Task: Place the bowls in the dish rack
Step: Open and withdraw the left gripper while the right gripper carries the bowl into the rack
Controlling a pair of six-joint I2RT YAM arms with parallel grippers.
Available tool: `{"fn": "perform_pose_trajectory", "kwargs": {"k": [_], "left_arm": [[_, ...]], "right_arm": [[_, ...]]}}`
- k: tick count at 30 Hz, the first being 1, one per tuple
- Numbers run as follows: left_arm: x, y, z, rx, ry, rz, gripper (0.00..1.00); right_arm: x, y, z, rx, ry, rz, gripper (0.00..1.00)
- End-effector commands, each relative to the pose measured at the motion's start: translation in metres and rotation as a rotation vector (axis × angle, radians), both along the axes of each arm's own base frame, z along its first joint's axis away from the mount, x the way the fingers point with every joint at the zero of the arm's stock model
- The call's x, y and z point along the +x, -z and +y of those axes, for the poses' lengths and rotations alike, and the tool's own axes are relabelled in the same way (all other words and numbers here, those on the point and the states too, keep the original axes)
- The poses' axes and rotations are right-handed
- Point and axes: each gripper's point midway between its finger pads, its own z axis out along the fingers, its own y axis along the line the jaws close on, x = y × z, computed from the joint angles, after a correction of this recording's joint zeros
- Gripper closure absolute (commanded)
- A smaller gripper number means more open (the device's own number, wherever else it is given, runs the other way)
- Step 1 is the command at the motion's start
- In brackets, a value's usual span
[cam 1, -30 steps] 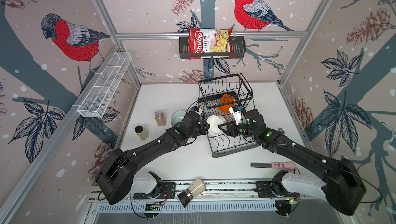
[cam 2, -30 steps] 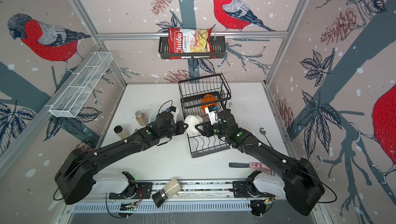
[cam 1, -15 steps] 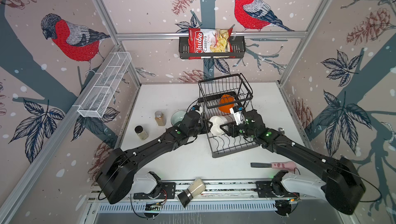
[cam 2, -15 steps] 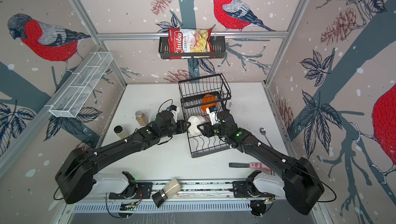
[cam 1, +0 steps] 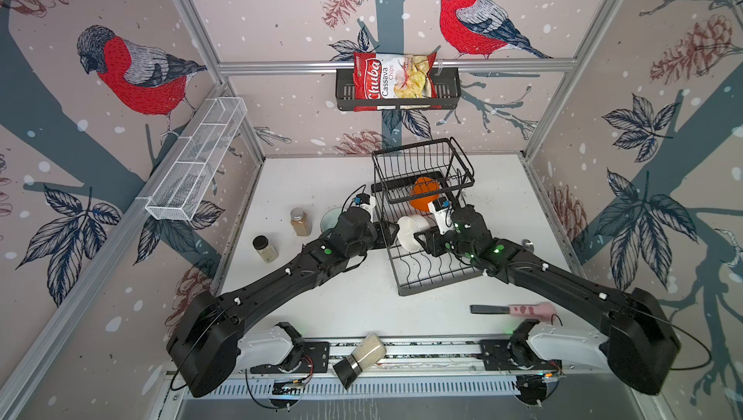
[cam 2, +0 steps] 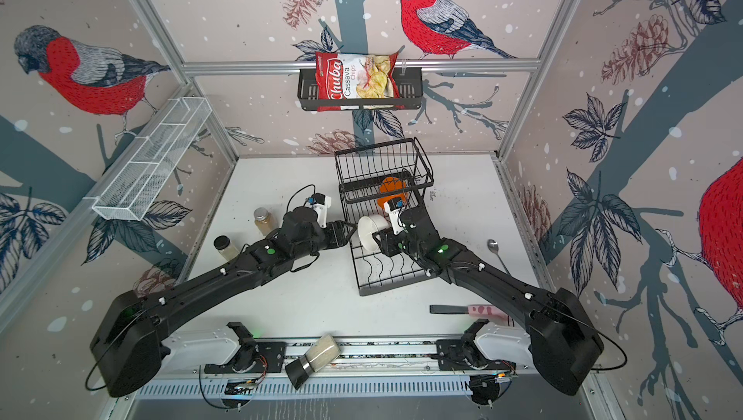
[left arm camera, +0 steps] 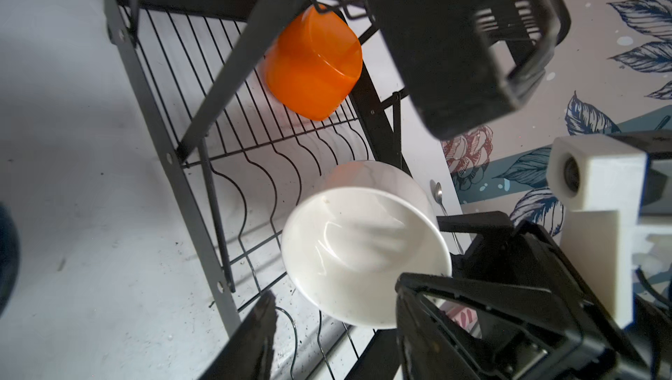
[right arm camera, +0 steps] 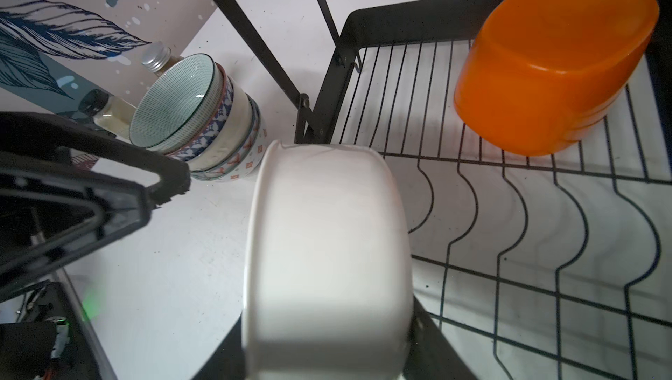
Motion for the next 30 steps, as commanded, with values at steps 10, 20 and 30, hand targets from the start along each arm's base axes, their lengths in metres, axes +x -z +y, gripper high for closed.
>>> {"fn": "perform_pose_trajectory", "kwargs": {"k": [10, 20, 30], "left_arm": [[-0.012, -0.01, 0.05, 0.018, -0.132, -0.1, 0.31], [-0.017, -0.011, 0.077, 0.051, -0.18, -0.113, 0.28], [-0.017, -0.003, 0.087, 0.041, -0.194, -0.102, 0.28]], "right_arm": [[0.024, -0.025, 0.002, -0.146, 0.052, -0.257, 0.6], [0.024, -0.012, 0.012, -0.3, 0.035, -0.376, 0.58], [0.033, -0.002, 0.017, -0.496, 0.051, -0.561, 0.59]]}}
